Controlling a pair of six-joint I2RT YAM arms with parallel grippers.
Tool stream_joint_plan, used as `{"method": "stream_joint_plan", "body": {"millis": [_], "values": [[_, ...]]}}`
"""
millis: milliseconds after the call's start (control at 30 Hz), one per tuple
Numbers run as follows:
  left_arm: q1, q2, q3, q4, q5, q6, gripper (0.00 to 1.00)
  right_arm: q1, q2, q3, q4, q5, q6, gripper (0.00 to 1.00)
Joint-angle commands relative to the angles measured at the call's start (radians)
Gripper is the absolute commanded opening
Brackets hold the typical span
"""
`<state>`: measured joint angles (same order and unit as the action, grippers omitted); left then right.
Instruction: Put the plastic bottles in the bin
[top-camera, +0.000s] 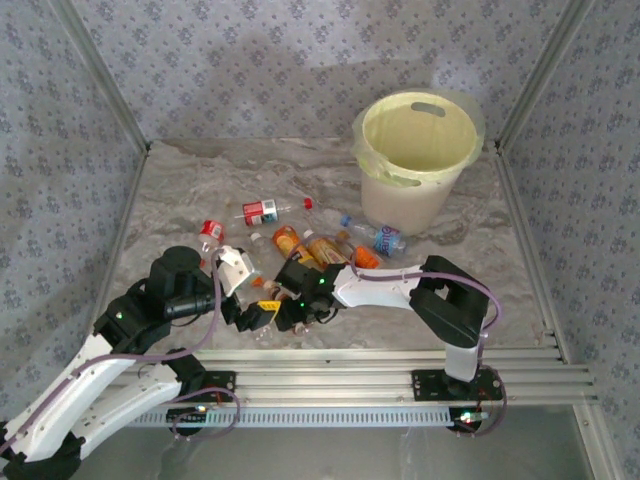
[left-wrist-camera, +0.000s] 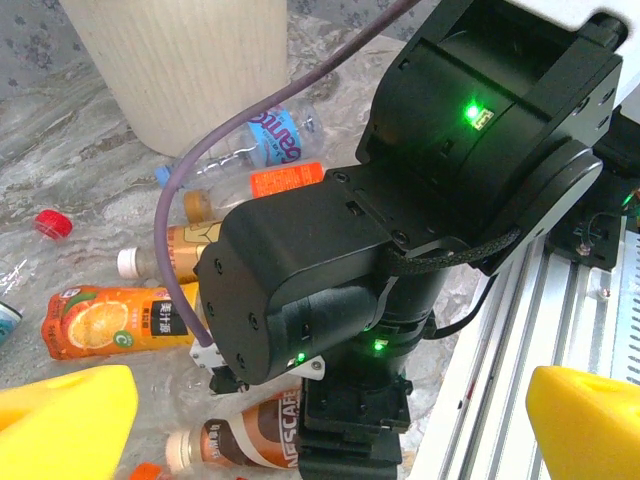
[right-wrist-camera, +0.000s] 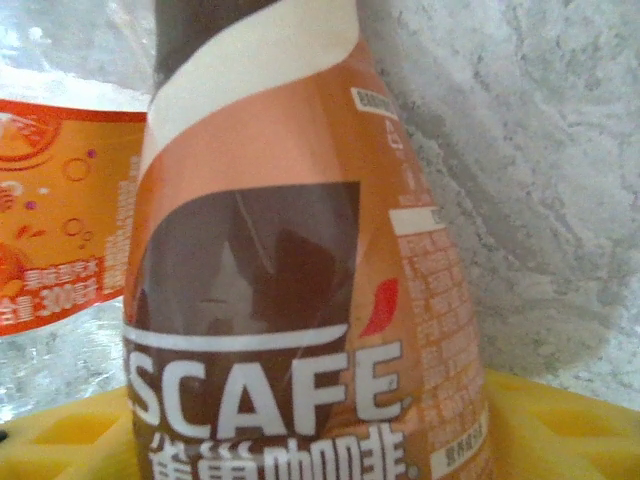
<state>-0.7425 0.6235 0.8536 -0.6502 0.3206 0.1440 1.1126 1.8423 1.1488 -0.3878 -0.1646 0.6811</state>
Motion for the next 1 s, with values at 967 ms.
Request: {"method": "stream_joint_plan", "body": {"millis": [967], "values": [[-0.004,0.044,0.021,0.213,0.042,-0.094,1.00,-0.252,-0.512,-0.160,-0.202,-0.034,-0.288,0.59]]}}
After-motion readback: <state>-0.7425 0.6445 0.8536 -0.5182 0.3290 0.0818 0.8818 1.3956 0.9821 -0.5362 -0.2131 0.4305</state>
